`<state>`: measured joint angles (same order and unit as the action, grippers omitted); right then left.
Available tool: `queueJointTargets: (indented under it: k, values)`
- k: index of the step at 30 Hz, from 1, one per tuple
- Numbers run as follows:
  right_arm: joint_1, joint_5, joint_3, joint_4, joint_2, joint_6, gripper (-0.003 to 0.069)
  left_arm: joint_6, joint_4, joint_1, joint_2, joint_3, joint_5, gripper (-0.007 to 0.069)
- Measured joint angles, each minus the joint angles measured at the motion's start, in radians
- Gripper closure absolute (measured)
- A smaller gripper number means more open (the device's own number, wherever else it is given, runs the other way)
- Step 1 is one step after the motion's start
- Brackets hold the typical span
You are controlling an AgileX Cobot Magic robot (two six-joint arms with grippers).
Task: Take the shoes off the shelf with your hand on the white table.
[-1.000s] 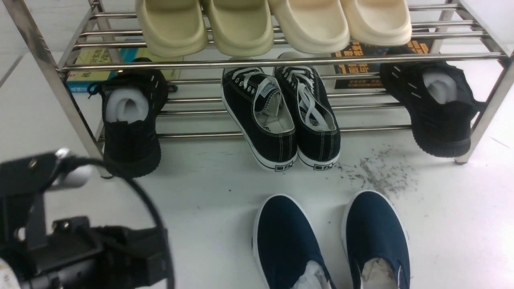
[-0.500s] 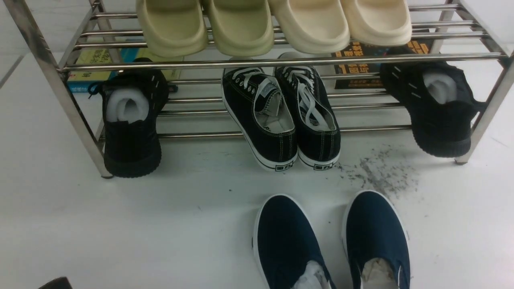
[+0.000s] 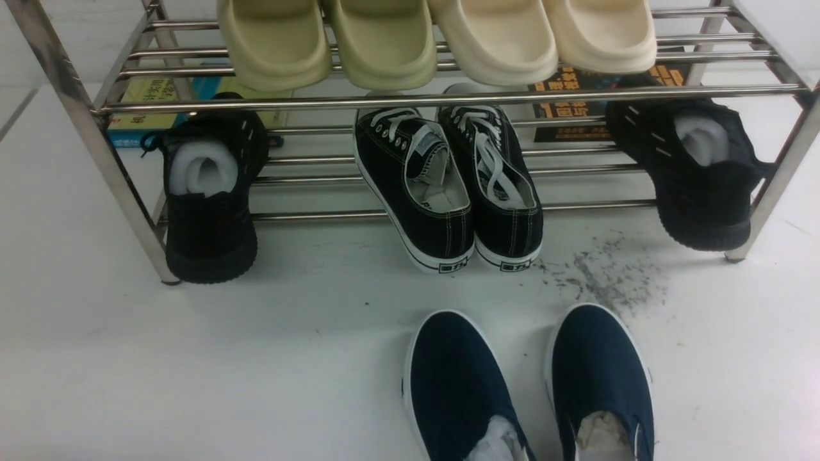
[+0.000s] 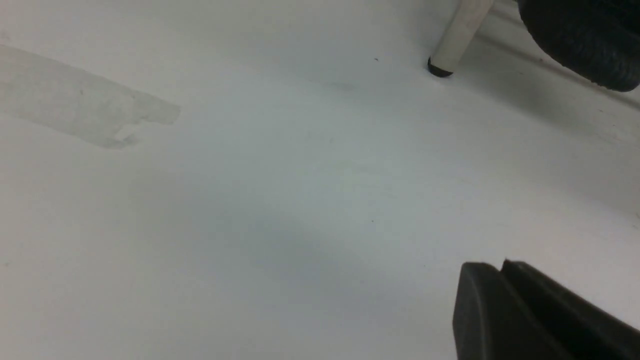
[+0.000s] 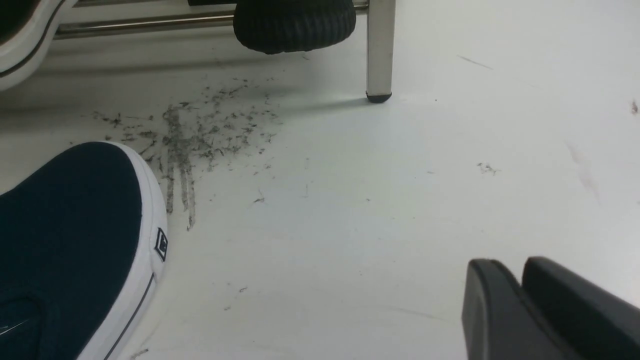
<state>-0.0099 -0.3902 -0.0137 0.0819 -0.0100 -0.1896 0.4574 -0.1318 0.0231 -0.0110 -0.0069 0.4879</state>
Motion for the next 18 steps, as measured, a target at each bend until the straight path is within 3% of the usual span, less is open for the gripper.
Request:
queueJointTargets:
  k: [18]
  values:
    - [0.0,0.0,0.0,0.0,0.0,0.0,0.0529,0.014,-0.022,0.0,-0.001,0.011,-0.037,0.0551]
